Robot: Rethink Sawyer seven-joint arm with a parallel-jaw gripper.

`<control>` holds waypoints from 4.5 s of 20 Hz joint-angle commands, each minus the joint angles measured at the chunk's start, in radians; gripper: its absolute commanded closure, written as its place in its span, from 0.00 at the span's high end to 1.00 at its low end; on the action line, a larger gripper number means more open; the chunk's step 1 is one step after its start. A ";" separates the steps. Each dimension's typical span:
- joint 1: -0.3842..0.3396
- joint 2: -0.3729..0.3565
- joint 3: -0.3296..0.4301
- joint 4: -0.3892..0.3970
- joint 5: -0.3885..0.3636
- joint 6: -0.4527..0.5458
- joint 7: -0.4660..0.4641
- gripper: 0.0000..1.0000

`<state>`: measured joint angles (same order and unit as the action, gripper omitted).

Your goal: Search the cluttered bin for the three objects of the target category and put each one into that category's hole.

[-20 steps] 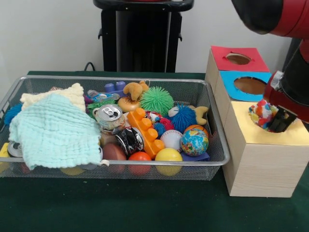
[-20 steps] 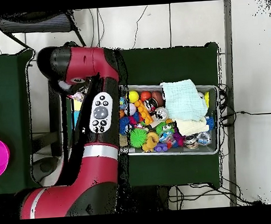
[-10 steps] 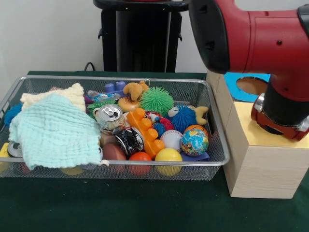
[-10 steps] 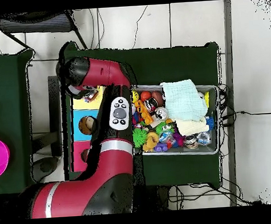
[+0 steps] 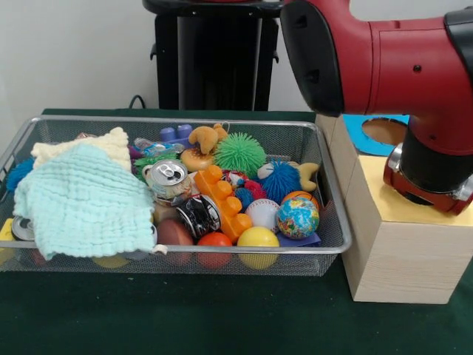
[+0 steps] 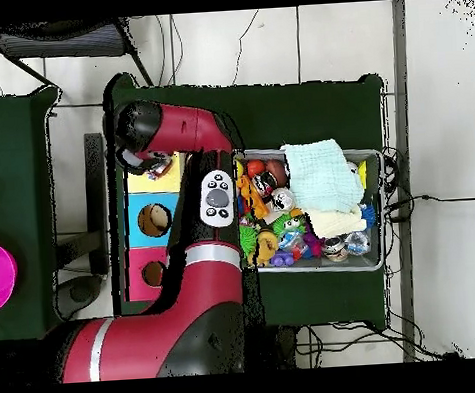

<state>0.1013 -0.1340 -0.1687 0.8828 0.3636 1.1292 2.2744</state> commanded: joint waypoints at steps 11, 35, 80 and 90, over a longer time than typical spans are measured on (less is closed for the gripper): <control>-0.026 -0.175 0.046 0.106 -0.178 -0.380 0.027 0.00; -0.089 -0.317 0.153 0.168 -0.184 -0.235 -0.015 0.00; -0.058 -0.270 0.142 0.370 -0.224 -0.276 0.084 0.00; -0.053 -0.234 0.150 0.381 -0.222 -0.303 0.078 0.00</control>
<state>0.0485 -0.4106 -0.0724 1.1028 0.1634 0.8653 2.2746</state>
